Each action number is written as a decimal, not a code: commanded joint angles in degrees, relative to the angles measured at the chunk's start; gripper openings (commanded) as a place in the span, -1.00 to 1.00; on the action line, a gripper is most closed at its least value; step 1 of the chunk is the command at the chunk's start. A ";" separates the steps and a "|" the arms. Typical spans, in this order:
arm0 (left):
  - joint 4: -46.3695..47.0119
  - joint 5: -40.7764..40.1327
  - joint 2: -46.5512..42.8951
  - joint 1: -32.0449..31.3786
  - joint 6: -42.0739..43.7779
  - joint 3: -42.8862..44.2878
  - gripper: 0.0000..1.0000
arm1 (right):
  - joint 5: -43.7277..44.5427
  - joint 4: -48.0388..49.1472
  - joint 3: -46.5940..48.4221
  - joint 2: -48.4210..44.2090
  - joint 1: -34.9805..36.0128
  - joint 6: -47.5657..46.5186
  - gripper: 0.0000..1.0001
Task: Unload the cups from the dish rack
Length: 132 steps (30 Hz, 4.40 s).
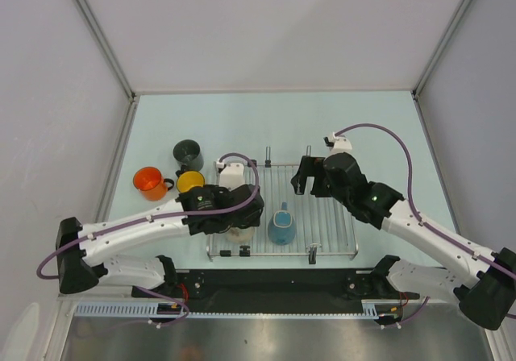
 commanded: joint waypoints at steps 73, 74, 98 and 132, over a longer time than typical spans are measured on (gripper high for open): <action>129.98 68.55 -2.74 43.62 -17.58 -32.73 -0.99 | -18.06 19.63 -5.09 -20.37 -7.01 7.17 1.00; 131.40 68.81 -2.20 43.62 -18.28 -33.34 -0.99 | -19.45 20.34 -5.44 -19.94 -7.09 7.61 0.99; 134.66 70.66 -3.60 41.52 -20.84 -34.67 -0.99 | -40.03 46.26 -5.00 -3.68 -7.98 17.72 0.97; 107.09 74.18 -8.34 49.95 -11.01 -24.48 1.00 | -20.99 23.53 -3.25 -16.14 -6.39 6.83 -1.00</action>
